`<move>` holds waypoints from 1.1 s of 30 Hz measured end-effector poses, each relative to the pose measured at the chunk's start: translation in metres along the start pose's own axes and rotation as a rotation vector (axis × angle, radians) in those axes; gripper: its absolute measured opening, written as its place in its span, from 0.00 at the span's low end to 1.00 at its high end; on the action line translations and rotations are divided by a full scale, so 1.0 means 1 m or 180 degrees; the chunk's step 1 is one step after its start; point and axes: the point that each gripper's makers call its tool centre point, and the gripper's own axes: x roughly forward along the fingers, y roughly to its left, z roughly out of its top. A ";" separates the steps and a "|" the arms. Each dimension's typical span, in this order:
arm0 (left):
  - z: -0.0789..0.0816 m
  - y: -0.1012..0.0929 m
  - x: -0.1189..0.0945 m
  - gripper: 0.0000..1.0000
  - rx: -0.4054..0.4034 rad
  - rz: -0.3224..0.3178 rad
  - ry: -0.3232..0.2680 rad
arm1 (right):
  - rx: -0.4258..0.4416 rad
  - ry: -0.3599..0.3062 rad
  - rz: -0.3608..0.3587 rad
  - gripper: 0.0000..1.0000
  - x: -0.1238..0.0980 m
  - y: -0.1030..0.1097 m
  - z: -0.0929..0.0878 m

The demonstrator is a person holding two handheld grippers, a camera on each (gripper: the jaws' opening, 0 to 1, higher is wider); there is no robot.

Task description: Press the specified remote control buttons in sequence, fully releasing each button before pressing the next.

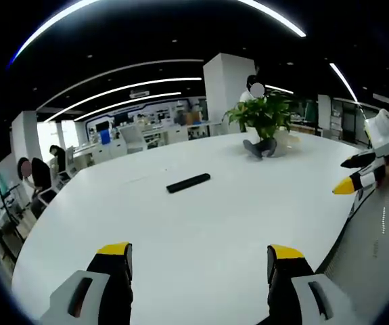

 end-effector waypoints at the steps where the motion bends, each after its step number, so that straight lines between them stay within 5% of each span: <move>1: 0.000 0.000 0.000 0.84 -0.0002 -0.0002 0.0001 | -0.0001 0.0001 0.0001 0.87 0.000 0.000 0.000; 33: 0.001 0.001 0.001 0.84 0.0068 0.0030 0.0002 | -0.0003 -0.0014 -0.0004 0.87 0.000 0.000 0.001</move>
